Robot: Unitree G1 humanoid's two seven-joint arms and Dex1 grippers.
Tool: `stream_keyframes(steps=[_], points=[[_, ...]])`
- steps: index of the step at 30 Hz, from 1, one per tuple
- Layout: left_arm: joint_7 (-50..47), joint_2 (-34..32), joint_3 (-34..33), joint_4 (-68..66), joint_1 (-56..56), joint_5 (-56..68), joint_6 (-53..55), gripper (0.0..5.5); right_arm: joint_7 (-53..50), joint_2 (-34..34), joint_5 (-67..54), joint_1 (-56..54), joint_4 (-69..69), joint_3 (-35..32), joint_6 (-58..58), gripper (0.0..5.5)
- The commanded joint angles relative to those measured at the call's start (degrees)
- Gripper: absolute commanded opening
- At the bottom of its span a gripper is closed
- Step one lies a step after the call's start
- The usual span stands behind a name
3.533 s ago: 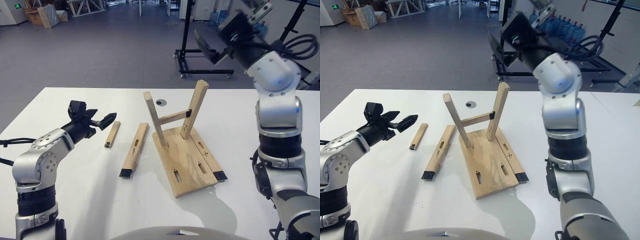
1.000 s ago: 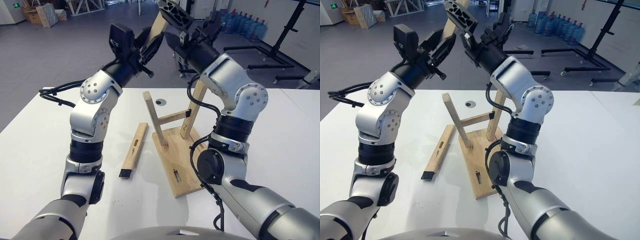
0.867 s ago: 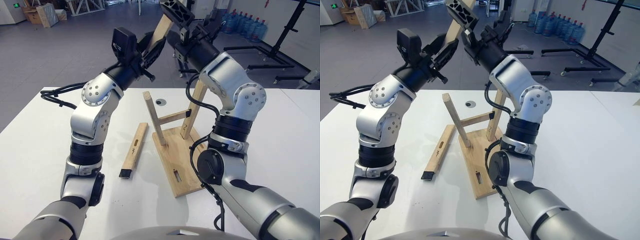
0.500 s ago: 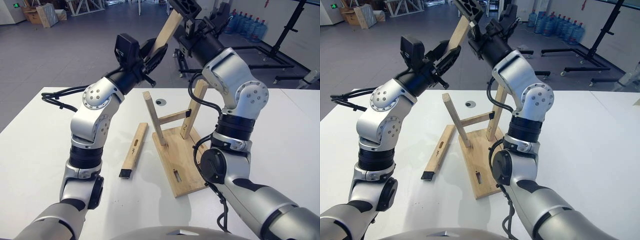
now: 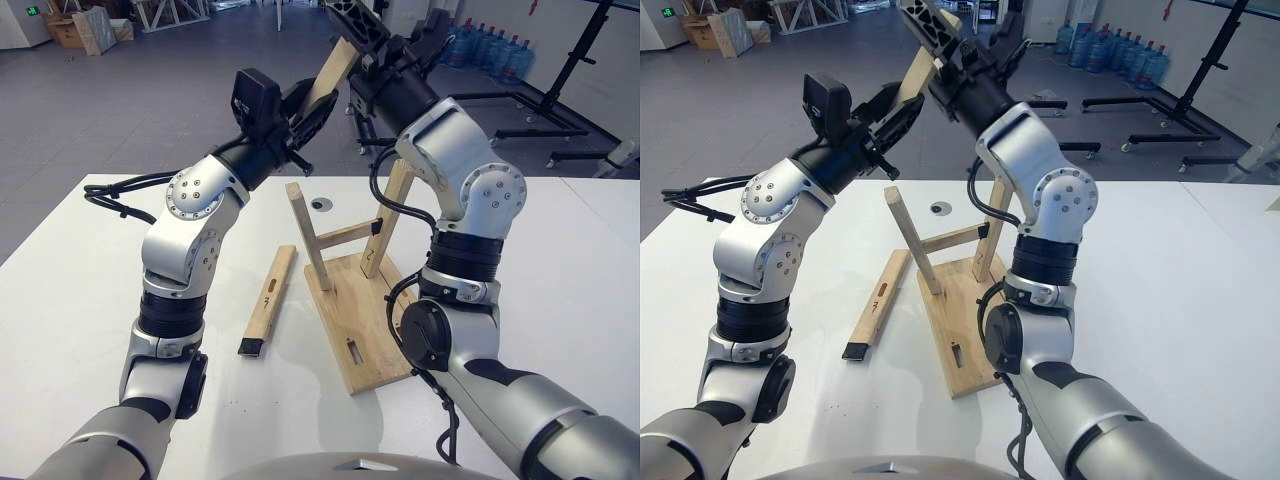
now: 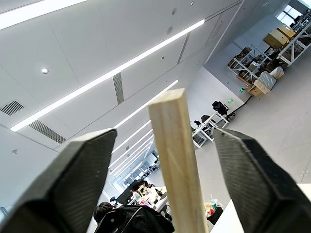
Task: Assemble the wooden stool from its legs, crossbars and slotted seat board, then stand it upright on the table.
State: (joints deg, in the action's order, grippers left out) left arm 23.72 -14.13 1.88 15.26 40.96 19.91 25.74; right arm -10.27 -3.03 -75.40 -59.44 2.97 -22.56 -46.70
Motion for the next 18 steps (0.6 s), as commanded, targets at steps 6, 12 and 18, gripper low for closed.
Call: stream_keyframes(steps=[6,12,18], points=[[0.7,-0.4,0.5,0.5,-0.4,-0.6,0.0,1.27,-0.3,0.8,-0.4,1.0,-0.2,1.0,0.7,1.84],[1.0,-0.7,0.4,0.0,-0.2,-0.9,-0.2,1.27,-0.4,1.1,-0.3,1.3,-0.7,1.6,1.0,0.67],[1.6,-1.1,0.4,-0.8,0.4,-1.2,-0.4,1.27,-0.6,2.3,0.5,2.4,-1.8,2.7,0.9,0.42]])
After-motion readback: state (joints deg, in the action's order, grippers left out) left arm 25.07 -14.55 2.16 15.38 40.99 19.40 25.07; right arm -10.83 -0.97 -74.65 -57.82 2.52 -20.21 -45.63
